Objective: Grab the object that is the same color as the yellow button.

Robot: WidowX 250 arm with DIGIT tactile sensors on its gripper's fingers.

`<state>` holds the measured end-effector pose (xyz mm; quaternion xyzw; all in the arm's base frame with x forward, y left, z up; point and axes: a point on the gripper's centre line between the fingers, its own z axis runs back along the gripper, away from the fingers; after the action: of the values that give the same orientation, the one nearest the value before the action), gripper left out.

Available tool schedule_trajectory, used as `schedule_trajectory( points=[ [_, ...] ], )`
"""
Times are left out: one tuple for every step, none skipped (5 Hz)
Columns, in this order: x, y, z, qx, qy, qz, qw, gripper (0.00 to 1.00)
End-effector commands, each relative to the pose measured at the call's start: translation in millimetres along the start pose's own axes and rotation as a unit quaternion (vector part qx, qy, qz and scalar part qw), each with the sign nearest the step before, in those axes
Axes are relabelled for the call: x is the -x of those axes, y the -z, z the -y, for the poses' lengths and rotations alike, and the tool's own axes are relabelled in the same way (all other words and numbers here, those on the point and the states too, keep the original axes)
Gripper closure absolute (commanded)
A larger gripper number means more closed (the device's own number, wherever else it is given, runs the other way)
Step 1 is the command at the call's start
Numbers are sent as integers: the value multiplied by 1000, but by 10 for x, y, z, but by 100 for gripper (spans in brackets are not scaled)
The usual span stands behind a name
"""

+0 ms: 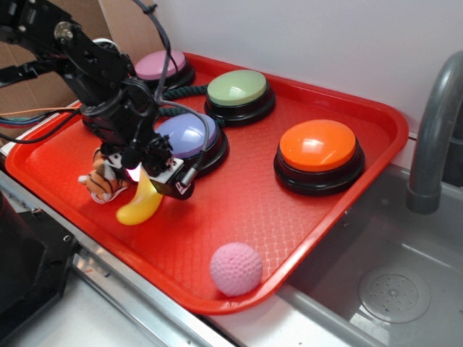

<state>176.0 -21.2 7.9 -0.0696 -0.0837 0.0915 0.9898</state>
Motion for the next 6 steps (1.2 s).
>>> schedule_trajectory(
  points=[
    [97, 46, 22, -4, -7, -17, 1000, 100],
    [46, -111, 65, 3, -3, -15, 1000, 100],
    [-107, -548, 170, -16, -9, -21, 1000, 100],
    [-302, -1014, 244, -34, 0, -28, 999, 100],
    [-376, -1480, 254, -30, 15, -21, 999, 100],
    [-369, -1824, 176, -29, 20, -24, 999, 100]
  ],
)
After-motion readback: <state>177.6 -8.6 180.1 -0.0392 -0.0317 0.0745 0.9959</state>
